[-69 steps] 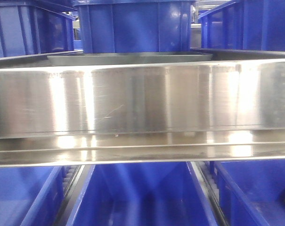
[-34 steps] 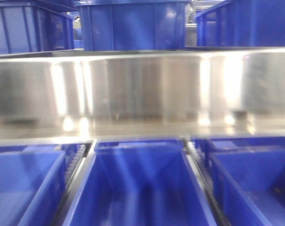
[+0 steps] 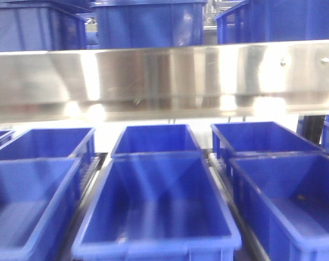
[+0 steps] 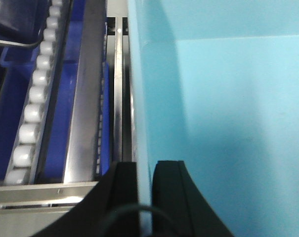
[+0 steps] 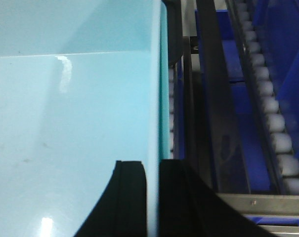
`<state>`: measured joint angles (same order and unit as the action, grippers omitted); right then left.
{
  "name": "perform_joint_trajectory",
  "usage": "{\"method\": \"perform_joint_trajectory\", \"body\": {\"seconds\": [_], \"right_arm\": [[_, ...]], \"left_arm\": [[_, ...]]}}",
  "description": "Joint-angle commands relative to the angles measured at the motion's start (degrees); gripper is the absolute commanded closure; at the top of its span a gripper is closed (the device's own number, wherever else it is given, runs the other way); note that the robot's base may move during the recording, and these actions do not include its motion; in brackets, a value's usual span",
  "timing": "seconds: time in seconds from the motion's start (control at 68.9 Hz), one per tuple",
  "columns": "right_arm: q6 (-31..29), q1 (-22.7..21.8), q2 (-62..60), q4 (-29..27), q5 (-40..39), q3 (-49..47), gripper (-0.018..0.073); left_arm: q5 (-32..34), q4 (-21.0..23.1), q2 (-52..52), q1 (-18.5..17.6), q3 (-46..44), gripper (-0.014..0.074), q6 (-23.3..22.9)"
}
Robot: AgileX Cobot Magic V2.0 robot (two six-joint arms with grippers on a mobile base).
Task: Move two blue bins to right shelf middle
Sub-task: 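Drive the base away across the room holding the bin with both grippers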
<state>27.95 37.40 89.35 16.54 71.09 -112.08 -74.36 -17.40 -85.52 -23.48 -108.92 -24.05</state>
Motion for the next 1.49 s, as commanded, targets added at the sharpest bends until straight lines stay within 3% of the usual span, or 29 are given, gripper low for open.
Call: {"method": "perform_joint_trajectory", "body": {"seconds": [0.0,1.48], "right_arm": [[-0.5,0.5,-0.2,-1.7,-7.3,-0.7,0.0722],[-0.5,0.5,-2.7,-1.9,-1.1,-0.7,0.0722]], "left_arm": [[4.4,4.6,1.2,-0.7,-0.9,0.0707,-0.5],[4.4,4.1,1.2,-0.7,-0.9,0.0707,-0.5]]}}
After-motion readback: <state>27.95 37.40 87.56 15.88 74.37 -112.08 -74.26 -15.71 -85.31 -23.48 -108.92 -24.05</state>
